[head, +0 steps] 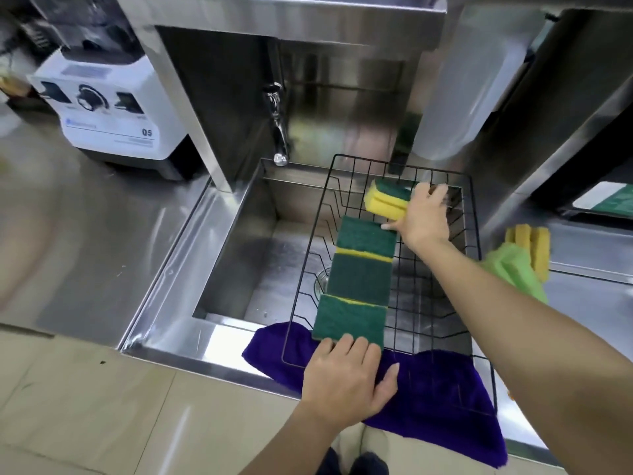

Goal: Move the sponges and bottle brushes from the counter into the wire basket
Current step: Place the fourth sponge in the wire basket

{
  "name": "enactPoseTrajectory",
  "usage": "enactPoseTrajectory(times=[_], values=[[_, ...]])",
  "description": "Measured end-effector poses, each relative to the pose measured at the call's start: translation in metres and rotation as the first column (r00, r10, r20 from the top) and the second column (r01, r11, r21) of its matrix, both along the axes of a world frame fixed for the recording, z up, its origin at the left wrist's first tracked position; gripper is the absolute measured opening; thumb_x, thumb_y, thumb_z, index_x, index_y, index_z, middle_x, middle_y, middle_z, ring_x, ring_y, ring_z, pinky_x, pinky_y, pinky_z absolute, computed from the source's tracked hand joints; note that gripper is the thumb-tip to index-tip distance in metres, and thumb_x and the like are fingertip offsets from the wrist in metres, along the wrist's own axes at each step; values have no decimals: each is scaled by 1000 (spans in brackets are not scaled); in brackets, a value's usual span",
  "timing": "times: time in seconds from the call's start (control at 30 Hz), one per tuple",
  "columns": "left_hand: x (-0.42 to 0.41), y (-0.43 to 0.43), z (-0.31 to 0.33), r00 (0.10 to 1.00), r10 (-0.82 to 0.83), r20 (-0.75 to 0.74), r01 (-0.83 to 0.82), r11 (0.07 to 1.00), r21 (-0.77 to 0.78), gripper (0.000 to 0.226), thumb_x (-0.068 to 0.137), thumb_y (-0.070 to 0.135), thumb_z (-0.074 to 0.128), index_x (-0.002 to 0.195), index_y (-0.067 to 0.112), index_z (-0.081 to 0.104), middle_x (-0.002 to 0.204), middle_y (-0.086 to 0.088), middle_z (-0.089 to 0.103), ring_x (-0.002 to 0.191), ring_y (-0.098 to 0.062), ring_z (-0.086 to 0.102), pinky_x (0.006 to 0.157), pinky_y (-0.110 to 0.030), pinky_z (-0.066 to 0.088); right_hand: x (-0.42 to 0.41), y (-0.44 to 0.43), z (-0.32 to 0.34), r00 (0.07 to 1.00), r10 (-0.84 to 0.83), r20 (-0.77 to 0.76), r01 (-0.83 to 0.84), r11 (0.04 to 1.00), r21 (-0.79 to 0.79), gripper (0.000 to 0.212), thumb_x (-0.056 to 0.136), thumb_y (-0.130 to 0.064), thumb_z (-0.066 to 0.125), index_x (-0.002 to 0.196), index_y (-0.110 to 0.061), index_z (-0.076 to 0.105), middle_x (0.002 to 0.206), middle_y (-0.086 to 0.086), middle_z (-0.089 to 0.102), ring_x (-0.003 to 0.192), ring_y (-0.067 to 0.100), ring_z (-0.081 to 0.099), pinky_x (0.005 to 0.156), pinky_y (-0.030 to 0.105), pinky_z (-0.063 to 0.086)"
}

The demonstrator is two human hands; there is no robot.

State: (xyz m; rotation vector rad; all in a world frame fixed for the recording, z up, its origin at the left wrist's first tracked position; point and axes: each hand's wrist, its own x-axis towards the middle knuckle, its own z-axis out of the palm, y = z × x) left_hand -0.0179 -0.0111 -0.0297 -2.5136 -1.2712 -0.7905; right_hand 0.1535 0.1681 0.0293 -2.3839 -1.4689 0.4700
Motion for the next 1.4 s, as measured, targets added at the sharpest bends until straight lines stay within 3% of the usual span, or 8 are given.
enactPoseTrajectory(times=[0.17, 0.3, 0.5, 0.63, 0.83, 1.07, 1.23, 1.4], values=[[0, 0, 1, 1000, -4, -1, 4, 1000, -3, 44, 96, 44, 39, 63, 18, 53, 59, 3, 46, 55, -16, 44, 54, -29, 35, -6, 11, -14, 942, 19, -334, -72, 986, -147, 88, 77, -59, 61, 141, -9, 25, 151, 19, 12, 132, 41, 35, 110, 43, 32], [0, 0, 2, 1000, -8, 9, 8, 1000, -2, 44, 95, 43, 40, 61, 18, 51, 58, 3, 45, 55, -16, 43, 53, -28, 34, 1, 16, -14, 878, -102, -468, 35, 988, -151, 63, 87, -56, 47, 134, -13, 38, 142, 17, 37, 126, 34, 44, 102, 36, 36], [0, 1, 4, 1000, -20, 18, 20, 1000, 5, 41, 94, 41, 43, 61, 17, 51, 57, 3, 44, 54, -16, 40, 52, -28, 31, 13, 26, -3, 829, -44, -558, -2, 997, -81, 41, 76, -41, 71, 67, -18, 39, 88, 4, 50, 85, 22, 43, 66, 32, 33], [0, 1, 3, 999, -25, 20, 25, 1000, 0, 41, 94, 40, 44, 60, 17, 51, 57, 3, 43, 53, -16, 40, 51, -28, 31, 8, 21, -4, 917, 5, -400, 47, 992, 119, 40, 73, -36, 76, 74, -14, 43, 110, 9, 44, 92, 21, 43, 78, 30, 41], [-1, 1, 2, 999, -33, 11, 34, 999, -14, 42, 95, 39, 42, 60, 17, 51, 57, 3, 43, 54, -16, 40, 51, -28, 30, -9, 10, -20, 986, 168, -24, -162, 975, 154, 38, 77, -31, 73, 85, -11, 42, 127, 18, 36, 117, 34, 41, 91, 42, 45], [0, -1, 1, 999, -41, 20, 41, 999, -11, 42, 95, 39, 42, 60, 17, 51, 57, 3, 44, 54, -16, 40, 51, -28, 29, -2, 10, -26, 942, 242, -231, -231, 970, 73, 39, 84, -41, 63, 92, -4, 54, 126, 13, 39, 109, 27, 48, 96, 33, 39], [-1, 2, 1, 999, -35, 19, 35, 999, -2, 42, 95, 39, 42, 60, 17, 51, 57, 3, 44, 54, -16, 40, 51, -28, 30, 5, 11, -28, 913, 276, -302, -267, 961, 73, 20, 82, -16, 68, 99, -6, 65, 125, 13, 45, 114, 24, 45, 97, 24, 32], [-1, 3, 1, 999, -36, 16, 36, 999, 5, 41, 94, 38, 44, 60, 17, 51, 57, 3, 44, 53, -16, 41, 51, -29, 31, 11, 11, -21, 904, 364, -226, -381, 924, -36, 30, 83, -15, 65, 113, -12, 67, 89, 4, 46, 88, 20, 44, 68, 25, 32]])
